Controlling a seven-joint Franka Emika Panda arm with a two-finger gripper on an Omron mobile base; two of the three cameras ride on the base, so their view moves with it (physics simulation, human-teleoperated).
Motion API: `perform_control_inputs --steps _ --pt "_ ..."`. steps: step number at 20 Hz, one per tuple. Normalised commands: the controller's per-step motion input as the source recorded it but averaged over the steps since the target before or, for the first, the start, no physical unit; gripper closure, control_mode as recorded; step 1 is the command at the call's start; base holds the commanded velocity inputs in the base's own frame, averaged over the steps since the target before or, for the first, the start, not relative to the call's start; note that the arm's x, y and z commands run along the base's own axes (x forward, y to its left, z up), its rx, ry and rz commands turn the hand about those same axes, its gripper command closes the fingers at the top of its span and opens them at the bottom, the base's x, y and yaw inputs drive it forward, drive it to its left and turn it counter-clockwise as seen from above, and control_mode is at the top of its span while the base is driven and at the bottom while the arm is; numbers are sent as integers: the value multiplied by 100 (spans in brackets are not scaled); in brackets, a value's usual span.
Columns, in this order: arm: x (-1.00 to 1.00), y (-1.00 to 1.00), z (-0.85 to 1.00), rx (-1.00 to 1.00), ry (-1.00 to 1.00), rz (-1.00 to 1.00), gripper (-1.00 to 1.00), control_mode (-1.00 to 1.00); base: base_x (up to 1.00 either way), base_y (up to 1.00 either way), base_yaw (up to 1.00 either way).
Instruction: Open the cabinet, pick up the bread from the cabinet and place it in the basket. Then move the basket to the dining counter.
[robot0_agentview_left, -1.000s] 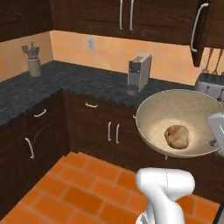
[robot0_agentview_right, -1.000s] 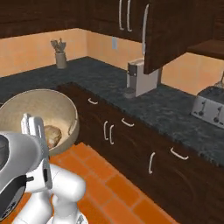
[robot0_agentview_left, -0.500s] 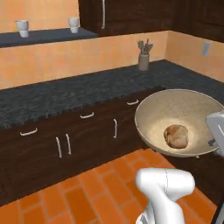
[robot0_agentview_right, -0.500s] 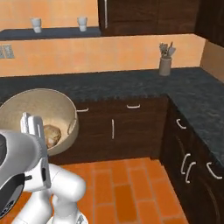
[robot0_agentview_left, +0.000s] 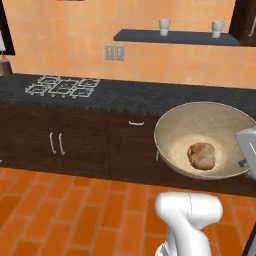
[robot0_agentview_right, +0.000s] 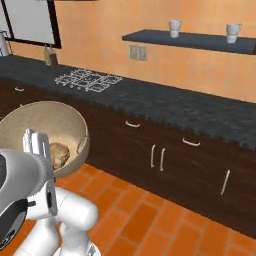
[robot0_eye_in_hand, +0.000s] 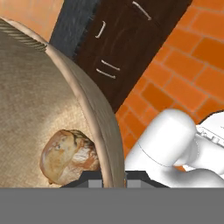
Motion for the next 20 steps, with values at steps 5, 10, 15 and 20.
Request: perform_control_inputs --steps 5,10,15,20 --pt "0 0 0 0 0 0 100 100 0 0 100" --pt "0 0 0 0 0 0 100 100 -14 -2 100" --pt "0 0 0 0 0 0 100 100 -33 4 96" --pt "0 0 0 0 0 0 100 100 0 35 96"
